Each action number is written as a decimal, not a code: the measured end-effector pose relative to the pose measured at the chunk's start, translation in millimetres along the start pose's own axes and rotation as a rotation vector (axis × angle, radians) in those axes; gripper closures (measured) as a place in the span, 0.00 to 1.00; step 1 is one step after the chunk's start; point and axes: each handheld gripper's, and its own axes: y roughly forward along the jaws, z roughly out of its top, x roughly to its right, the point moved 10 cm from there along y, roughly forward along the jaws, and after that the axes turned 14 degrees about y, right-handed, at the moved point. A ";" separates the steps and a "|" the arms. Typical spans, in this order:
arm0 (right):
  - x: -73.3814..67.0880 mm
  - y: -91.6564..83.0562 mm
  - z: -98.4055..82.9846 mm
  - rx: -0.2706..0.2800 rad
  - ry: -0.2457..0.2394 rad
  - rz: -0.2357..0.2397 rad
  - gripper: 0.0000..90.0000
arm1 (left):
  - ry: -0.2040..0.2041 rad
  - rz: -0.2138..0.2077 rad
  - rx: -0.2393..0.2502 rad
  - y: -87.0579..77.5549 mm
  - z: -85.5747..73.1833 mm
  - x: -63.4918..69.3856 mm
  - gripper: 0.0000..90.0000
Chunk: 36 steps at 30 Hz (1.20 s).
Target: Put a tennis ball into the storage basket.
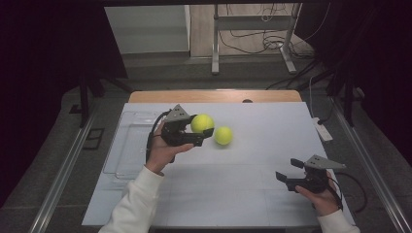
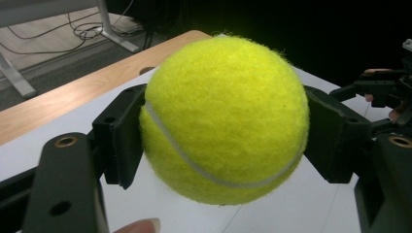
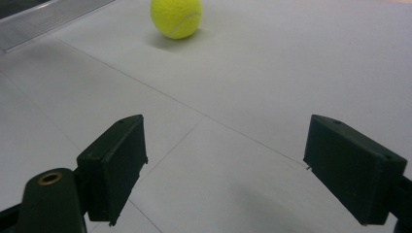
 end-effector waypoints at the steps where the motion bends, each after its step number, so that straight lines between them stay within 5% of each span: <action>1: 0.0 0.0 0.0 0.000 -0.001 0.000 0.17 | -0.002 0.007 -0.001 -1.3 -0.5 -2.0 0.29; 36: 0.4 0.3 -0.2 -0.001 -0.003 -0.002 0.17 | -0.063 0.166 -0.003 -30.6 -14.5 -50.2 0.29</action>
